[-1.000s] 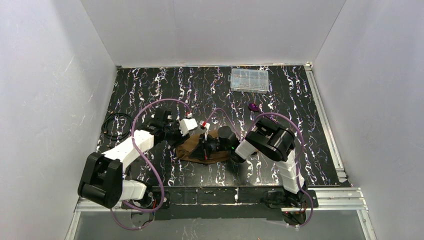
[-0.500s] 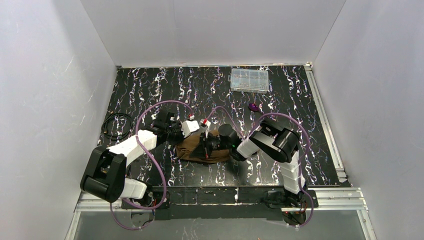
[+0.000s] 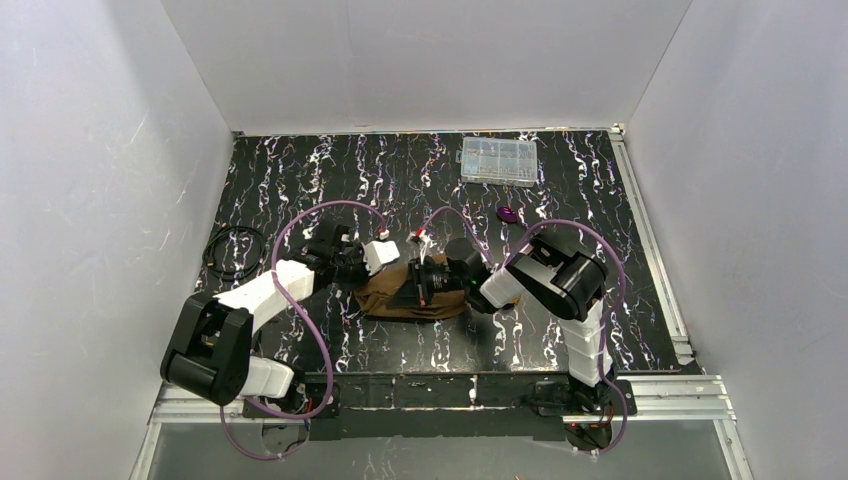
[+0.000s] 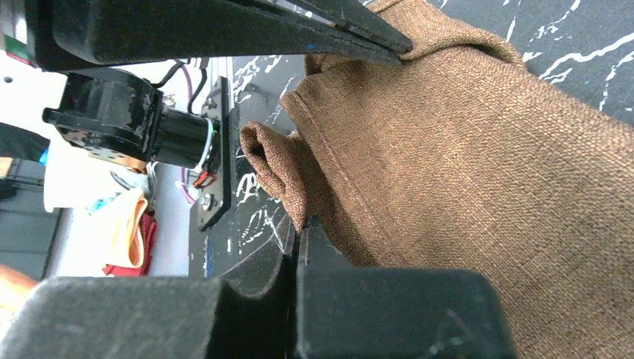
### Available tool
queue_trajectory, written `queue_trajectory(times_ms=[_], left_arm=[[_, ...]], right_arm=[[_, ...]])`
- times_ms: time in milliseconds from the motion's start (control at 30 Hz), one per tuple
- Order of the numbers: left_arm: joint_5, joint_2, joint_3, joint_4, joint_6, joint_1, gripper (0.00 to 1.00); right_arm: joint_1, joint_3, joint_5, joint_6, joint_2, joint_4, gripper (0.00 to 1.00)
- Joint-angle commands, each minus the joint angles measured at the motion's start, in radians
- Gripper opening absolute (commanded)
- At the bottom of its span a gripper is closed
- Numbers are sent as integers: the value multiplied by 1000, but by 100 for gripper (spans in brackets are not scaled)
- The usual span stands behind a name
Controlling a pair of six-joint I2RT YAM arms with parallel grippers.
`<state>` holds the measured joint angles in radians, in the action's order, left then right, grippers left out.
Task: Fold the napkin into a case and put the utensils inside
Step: Stuff the top corner of the smaller-rectangle-folded napkin into the folded napkin.
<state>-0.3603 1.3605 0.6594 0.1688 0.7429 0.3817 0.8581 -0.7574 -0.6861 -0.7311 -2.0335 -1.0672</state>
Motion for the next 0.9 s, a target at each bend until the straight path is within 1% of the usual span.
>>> queue_trajectory(times_ms=[0, 67, 133, 300, 367, 500, 567, 700, 800, 867], left_arm=[[-46, -27, 10, 17, -15, 9, 0], [-48, -30, 0, 13, -6, 14, 0], [-49, -35, -8, 11, 0, 21, 0], [-47, -61, -41, 10, 35, 37, 0], [-42, -65, -47, 10, 36, 38, 0], [-44, -70, -55, 7, 35, 39, 0], [-46, -72, -54, 3, 31, 39, 0], [-43, -75, -42, 1, 15, 40, 0], [-34, -77, -23, -3, -5, 39, 0], [-30, -79, -6, 0, -29, 39, 0]], right_arm=[[-5, -26, -52, -61, 44, -75, 1], [-8, -27, -55, -65, 49, -72, 1], [-12, -40, -52, -68, 41, -32, 1], [-44, -45, -27, -179, 8, -65, 1], [-47, -52, -22, -187, 8, -40, 1], [-50, -86, 12, -138, 14, 137, 1], [-52, -120, 28, -115, 8, 254, 1], [-51, -210, 68, -20, 0, 564, 1], [-49, -263, 92, 16, -21, 730, 1], [-47, -291, 100, 32, -30, 809, 1]])
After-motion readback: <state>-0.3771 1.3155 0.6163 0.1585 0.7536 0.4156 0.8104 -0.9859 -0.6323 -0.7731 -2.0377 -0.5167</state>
